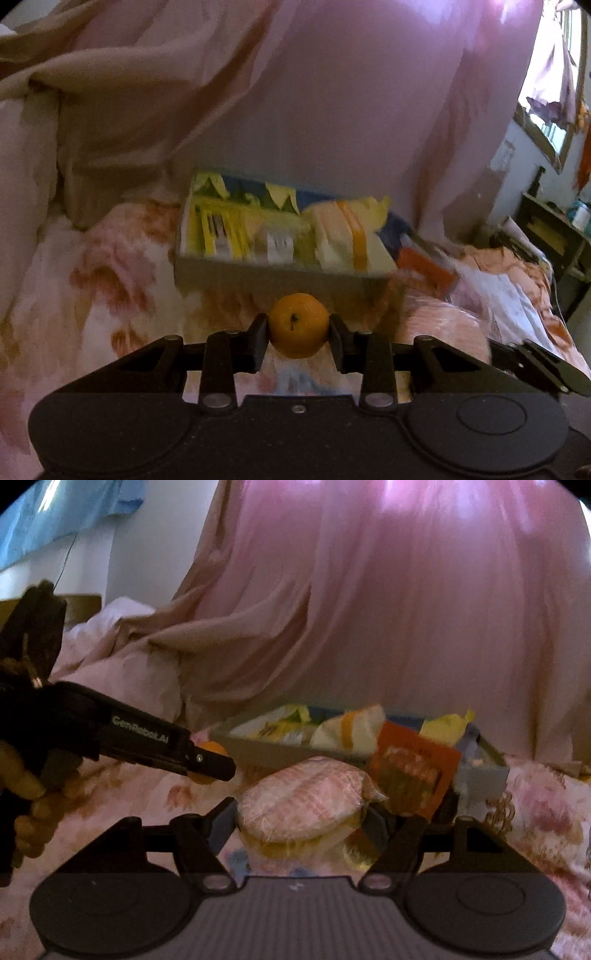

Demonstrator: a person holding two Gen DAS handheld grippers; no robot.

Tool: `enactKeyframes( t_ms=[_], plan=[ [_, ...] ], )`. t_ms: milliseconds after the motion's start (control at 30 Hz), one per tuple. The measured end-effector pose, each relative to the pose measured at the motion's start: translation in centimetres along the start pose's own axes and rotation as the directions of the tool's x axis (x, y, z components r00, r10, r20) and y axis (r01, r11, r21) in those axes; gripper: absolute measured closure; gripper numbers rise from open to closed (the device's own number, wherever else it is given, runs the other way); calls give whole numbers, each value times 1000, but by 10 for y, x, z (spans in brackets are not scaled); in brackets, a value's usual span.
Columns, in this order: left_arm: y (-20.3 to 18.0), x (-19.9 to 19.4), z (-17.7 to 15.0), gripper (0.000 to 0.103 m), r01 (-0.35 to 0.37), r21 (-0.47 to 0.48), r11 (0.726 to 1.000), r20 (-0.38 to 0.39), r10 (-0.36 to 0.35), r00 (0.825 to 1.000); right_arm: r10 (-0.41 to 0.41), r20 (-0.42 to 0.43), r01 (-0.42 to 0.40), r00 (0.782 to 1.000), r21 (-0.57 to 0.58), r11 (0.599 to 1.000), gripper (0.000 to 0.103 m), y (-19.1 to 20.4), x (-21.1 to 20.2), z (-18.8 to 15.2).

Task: Organize snacks
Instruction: 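Lift the mandarin and pink cake and carry both over the gray box, then lower the mandarin and cake into the gray box and open both tools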

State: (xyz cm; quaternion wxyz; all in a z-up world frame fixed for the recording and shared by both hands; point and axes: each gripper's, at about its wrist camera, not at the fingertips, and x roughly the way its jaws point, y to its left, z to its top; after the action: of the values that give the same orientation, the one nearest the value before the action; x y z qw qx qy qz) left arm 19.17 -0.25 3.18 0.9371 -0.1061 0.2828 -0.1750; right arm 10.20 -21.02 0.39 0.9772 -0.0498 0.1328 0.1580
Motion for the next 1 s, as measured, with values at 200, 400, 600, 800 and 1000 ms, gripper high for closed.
enactKeyframes(
  t_ms=[200,400,600,800,1000],
  plan=[
    [4,29,38,66,-28,-29,999,24,29,999,-32,62,31,998,29,999,27,-27,22,36],
    [5,65,67,66,-51,-9,999,27,52,998,-102,41,100,994,29,995,27,-55,61,65],
    [3,93,79,66,-62,10,998,20,61,998,-159,-51,164,986,110,980,27,-84,96,70],
    [4,117,78,66,-88,19,996,-24,89,996,-159,-113,174,981,145,974,27,-99,113,62],
    [8,126,73,66,-96,14,995,-39,96,995,-153,-124,174,980,176,969,24,-104,117,57]
  ],
)
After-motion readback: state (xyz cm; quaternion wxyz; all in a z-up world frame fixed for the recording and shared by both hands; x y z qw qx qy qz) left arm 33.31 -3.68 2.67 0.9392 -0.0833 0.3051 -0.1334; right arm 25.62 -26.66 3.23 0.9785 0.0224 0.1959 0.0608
